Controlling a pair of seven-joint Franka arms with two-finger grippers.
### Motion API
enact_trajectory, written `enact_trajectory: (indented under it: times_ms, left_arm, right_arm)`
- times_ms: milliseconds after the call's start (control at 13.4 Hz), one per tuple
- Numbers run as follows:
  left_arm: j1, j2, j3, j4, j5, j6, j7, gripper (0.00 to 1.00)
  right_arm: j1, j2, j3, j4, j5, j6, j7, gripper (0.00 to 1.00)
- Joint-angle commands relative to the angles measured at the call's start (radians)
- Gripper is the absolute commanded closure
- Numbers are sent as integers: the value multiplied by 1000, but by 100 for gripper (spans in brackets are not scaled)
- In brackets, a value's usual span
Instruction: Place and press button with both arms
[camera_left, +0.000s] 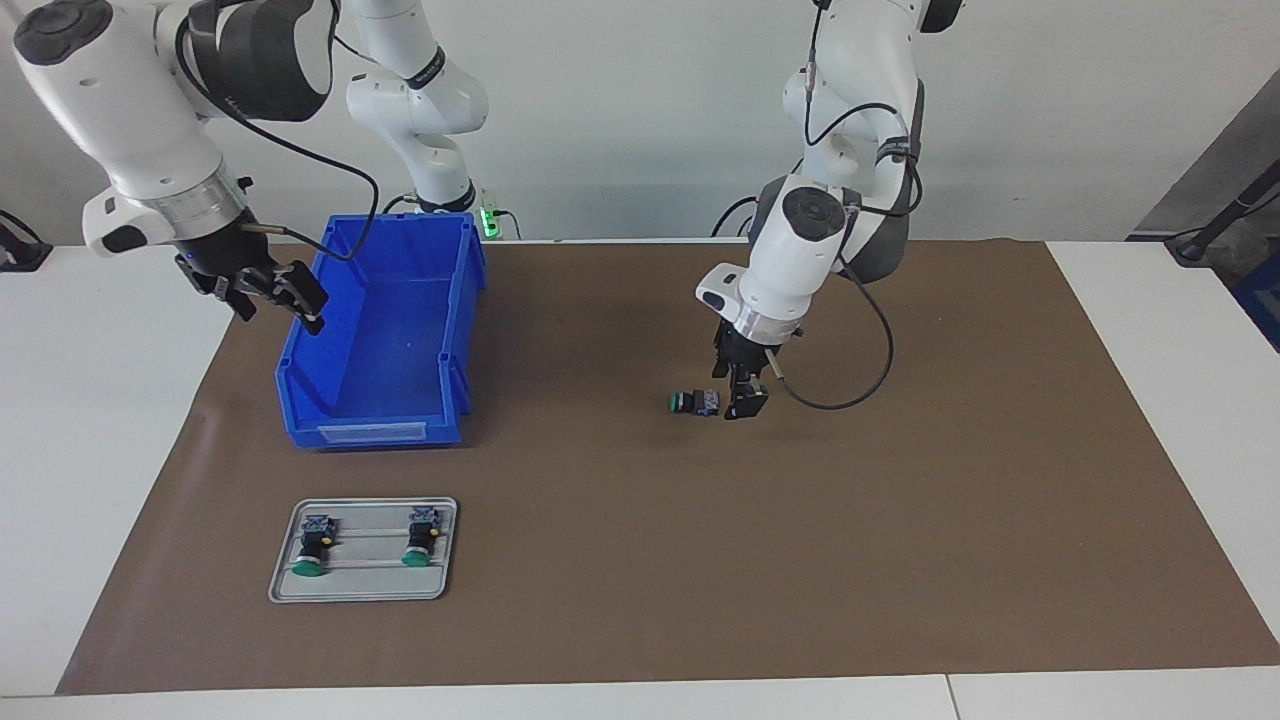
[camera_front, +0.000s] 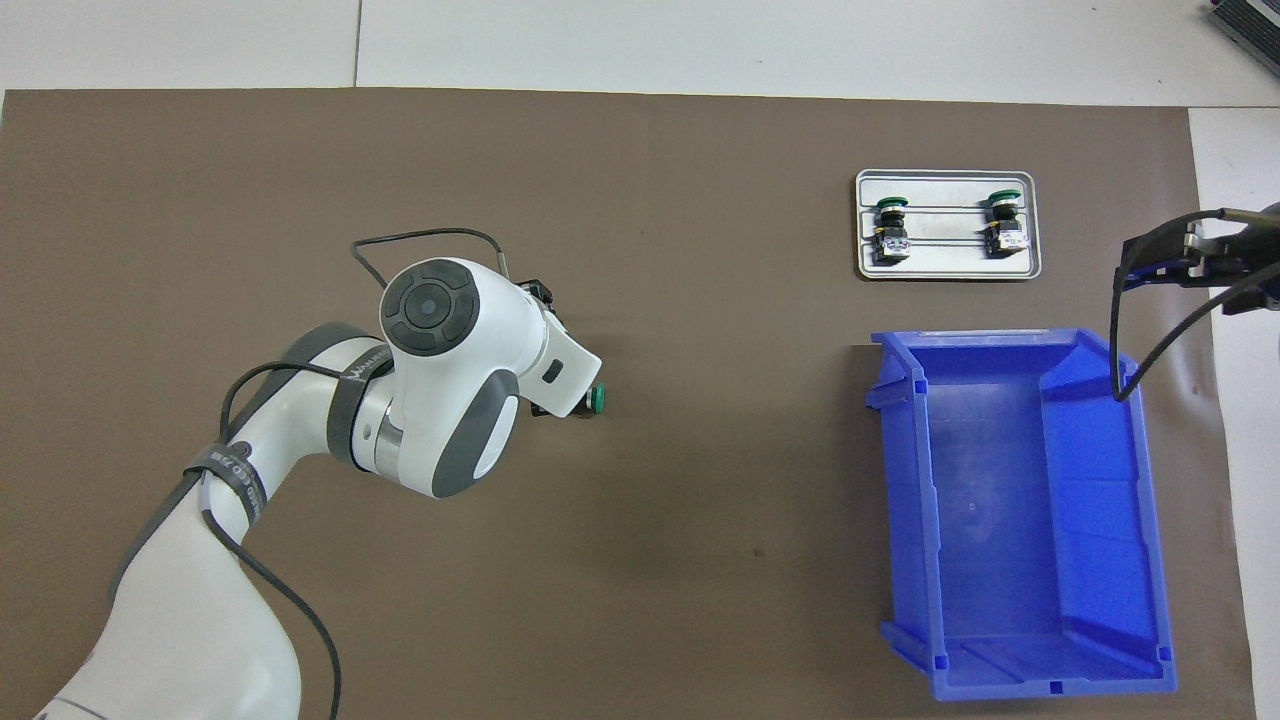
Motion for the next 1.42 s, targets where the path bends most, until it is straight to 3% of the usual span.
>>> enact_trajectory:
  times_ms: [0, 149, 299, 523, 822, 1345]
  left_arm:
    - [-38, 18, 17, -6, -12, 42, -38, 19]
    - [-66, 41, 19, -9, -12, 40, -77, 18]
    - [-75, 45, 19, -19, -12, 42, -98, 18]
    - [-83, 38, 19, -38, -12, 25, -101, 18]
    - [-87, 29, 20, -35, -12, -46, -135, 12]
    - [-110, 41, 19, -46, -12, 82, -216, 11]
  right_arm:
    - [3, -7, 5, 25, -10, -57, -28, 0]
    - [4, -1, 6, 69, -3, -137, -21, 0]
    - [-2, -28, 5, 50, -3, -149, -14, 0]
    - [7, -94, 5, -75, -16, -47, 6, 0]
    - [6, -94, 5, -76, -17, -43, 4, 0]
    - [0, -93, 5, -76, -17, -28, -1, 0]
